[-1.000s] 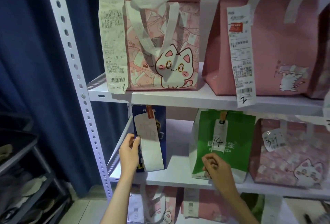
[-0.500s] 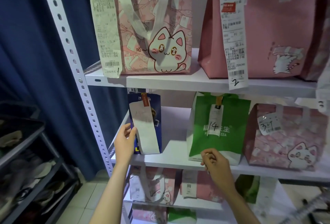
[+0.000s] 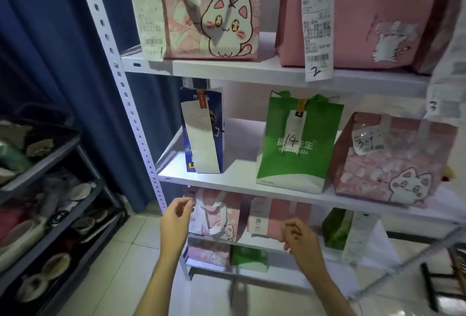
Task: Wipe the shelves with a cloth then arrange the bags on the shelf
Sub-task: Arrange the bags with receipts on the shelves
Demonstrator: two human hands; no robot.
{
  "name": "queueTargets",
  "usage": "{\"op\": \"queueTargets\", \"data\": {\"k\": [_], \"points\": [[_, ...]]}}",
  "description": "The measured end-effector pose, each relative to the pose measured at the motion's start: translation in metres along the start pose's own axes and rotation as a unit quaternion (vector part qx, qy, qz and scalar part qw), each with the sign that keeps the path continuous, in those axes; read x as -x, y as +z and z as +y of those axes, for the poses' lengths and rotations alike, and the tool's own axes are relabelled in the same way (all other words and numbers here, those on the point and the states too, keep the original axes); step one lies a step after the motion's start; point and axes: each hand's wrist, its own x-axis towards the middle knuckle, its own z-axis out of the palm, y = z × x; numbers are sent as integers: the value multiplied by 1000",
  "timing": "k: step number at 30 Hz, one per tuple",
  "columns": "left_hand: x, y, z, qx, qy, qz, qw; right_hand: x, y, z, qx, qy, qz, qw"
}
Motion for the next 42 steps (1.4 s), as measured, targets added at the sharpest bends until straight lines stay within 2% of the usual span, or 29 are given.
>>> {"op": "queueTargets", "data": {"k": [10,16,27,37,42], "points": [[164,31,-45,-2,-70,-42,997,89,-43,73,-46,18,-30,998],[213,46,-56,-11,-91,-89,992,118,-44,109,-57,57,-44,996],[190,56,-112,25,-127,-96,987,109,16,135,-67,100,-59,991],[127,39,-189,16,-152,-102,983,66,108,160,-42,160,-90,982],[95,40,-218,19,-159,-100,982,43,141,166,-41,163,-92,982]]}}
